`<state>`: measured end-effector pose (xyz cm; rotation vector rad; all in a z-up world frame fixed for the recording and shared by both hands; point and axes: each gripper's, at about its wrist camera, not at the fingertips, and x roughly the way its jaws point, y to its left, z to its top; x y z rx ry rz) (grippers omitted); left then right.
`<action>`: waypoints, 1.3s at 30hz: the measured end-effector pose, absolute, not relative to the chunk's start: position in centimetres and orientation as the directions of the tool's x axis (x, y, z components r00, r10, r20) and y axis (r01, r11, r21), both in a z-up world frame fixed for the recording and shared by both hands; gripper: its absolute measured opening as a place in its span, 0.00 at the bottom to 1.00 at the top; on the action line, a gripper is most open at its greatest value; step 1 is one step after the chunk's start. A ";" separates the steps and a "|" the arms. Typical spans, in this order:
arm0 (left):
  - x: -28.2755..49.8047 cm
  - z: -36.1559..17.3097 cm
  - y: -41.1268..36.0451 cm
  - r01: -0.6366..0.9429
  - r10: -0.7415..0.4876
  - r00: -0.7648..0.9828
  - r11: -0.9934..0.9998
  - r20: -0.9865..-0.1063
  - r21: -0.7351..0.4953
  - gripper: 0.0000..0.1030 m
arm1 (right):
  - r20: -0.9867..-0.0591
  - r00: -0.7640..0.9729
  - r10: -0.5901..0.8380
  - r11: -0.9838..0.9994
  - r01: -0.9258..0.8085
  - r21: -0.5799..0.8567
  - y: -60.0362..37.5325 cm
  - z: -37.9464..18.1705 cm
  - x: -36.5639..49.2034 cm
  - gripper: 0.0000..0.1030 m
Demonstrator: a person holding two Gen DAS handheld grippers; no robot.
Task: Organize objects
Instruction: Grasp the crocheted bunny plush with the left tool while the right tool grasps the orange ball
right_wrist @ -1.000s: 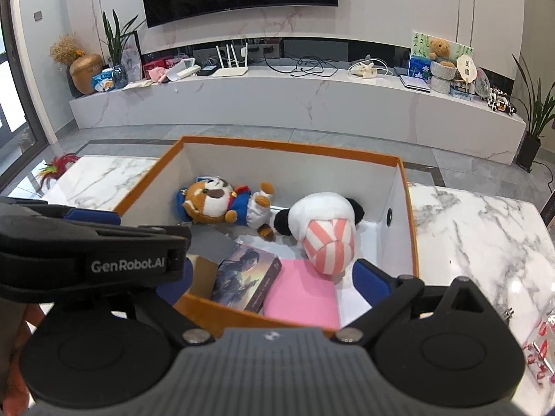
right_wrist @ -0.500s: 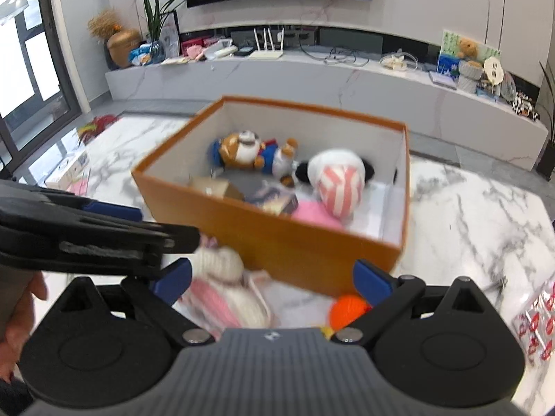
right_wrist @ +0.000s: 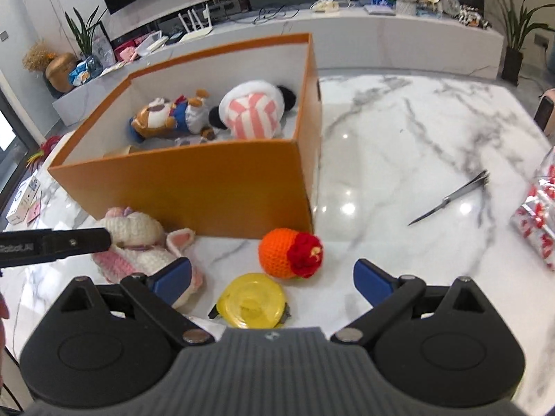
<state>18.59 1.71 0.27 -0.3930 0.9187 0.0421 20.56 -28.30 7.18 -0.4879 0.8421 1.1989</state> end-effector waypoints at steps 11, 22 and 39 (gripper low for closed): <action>20.1 -3.0 1.3 -0.318 -0.167 0.573 0.857 -0.802 -0.406 0.86 | -0.800 0.125 0.587 0.311 -0.947 0.080 -27.4 5.4 20.7 0.97; 20.6 -4.7 2.3 -0.395 -0.246 0.557 0.762 -0.793 -0.514 0.87 | -0.783 0.096 0.614 0.340 -0.928 0.153 -25.8 4.8 21.0 0.96; 20.7 -5.0 2.8 -0.418 -0.289 0.554 0.714 -0.781 -0.561 0.75 | -0.815 0.027 0.579 0.264 -0.952 0.156 -24.8 3.2 21.9 0.51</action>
